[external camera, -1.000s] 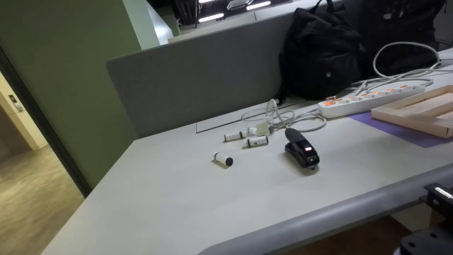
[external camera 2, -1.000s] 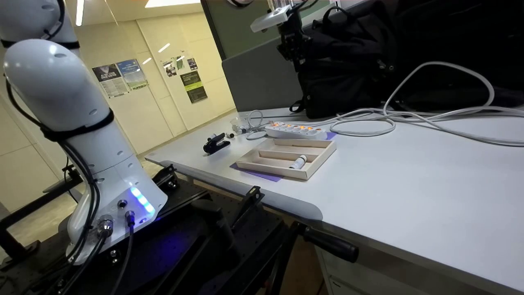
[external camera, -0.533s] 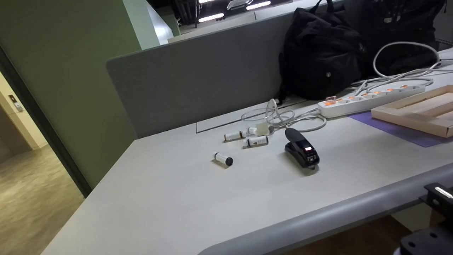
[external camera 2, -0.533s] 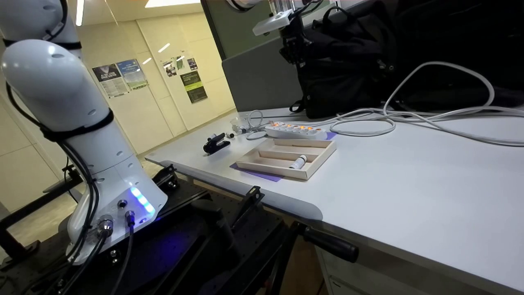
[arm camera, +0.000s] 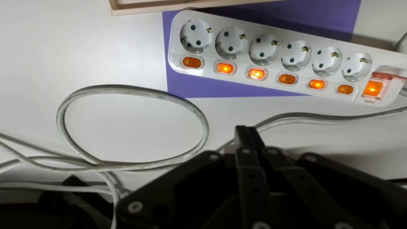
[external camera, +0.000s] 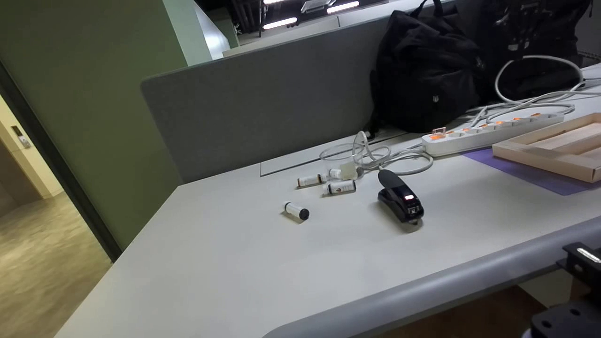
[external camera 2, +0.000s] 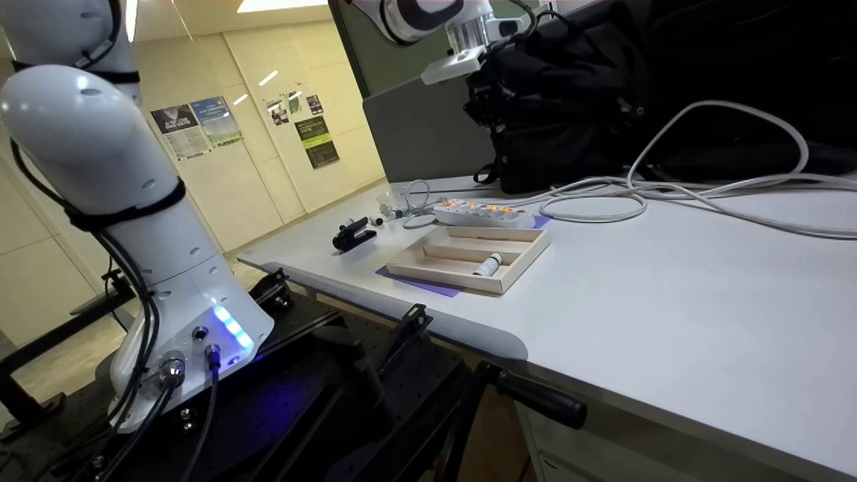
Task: Turn off the third switch from the right side of the adapter
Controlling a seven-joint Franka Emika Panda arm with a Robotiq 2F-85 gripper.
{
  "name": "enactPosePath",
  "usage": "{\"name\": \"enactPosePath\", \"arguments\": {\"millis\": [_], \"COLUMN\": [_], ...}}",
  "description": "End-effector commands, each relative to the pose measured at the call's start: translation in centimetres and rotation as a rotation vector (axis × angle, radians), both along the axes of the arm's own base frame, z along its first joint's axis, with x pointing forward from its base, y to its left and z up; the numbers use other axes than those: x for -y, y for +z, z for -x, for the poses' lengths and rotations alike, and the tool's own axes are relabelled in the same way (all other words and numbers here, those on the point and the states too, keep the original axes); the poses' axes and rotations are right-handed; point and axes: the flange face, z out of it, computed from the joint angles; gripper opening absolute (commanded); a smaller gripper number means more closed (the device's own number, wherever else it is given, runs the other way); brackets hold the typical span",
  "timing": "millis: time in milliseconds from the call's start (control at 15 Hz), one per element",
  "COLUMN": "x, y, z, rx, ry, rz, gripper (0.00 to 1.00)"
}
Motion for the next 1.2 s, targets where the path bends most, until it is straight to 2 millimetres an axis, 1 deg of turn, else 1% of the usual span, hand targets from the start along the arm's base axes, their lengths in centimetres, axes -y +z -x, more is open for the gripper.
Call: {"name": "enactPosePath", "arguments": {"millis": [0,200,400,733,1133], "x": [-0.5,-1.2,-1.4,-1.8,-3.4], "y": [-4.0,-7.1,-9.0,-10.6,-11.8], "z": [0.4,1.2,1.7,1.5,0.6], "rx": [-0.044,-0.118,-0.151,-0.109,-0.062], "ry": [-0.019,-0.012,-0.014,0.008,0.018], "rz": [0.021,0.044,0.067,0.062,0.042], "gripper": [0.0,0.0,0.0,0.0,0.0]}}
